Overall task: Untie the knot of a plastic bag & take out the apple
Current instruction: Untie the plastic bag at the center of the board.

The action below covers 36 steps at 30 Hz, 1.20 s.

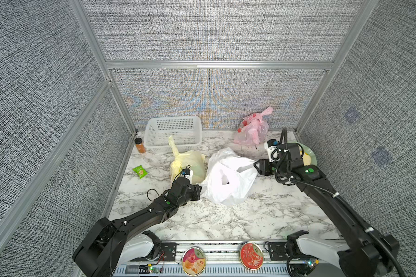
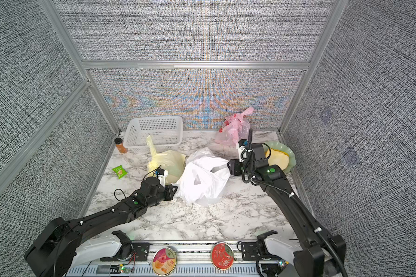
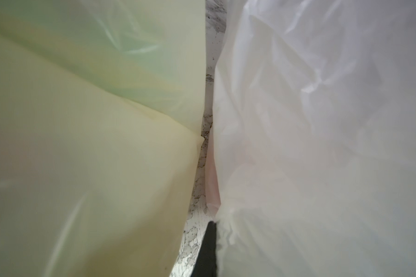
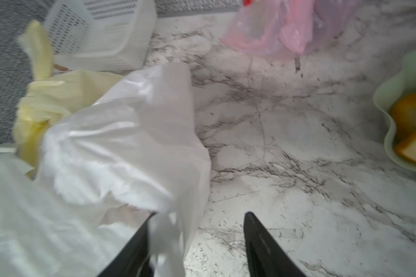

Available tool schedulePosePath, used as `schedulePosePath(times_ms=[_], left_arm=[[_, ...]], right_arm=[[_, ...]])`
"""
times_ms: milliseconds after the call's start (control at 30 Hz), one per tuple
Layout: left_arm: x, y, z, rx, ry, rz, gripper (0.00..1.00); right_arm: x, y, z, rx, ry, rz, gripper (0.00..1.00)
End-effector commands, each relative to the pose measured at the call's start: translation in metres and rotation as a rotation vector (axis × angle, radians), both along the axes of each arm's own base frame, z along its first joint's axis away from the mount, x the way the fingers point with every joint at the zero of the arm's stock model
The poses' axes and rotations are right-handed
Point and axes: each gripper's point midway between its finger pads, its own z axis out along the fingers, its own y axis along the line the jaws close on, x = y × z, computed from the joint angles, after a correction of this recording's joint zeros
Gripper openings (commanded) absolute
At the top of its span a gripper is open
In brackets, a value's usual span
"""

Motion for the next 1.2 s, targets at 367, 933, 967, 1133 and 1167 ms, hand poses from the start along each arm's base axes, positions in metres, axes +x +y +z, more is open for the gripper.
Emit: schedulePosePath(times_ms=[367,933,967,1133,1167], left_arm=[[0.014,-0.025,0.053,-0.099,-0.074,-0.057,0.00],[0.022,-0.001,0.013,0.012,0.062,0.108,0.00],[0.021,0.000,0.012,0.021,0.067,0.106,0.00],[0.021,-0.003,0.013,0.037,0.057,0.073,0.00],[0.020,-0.005,0.015,0.037,0.053,0.062,0.00]], right_arm=[[-0.019,0.125,-0.005,0.049,0.057,0.142,0.66],[-0.116,0.104,-0.194,-0.070,0.206,0.185,0.33],[-0.116,0.106,-0.192,-0.075,0.204,0.193,0.34],[-0.114,0.104,-0.172,-0.089,0.195,0.183,0.39],[-0.113,0.101,-0.165,-0.092,0.190,0.165,0.42]])
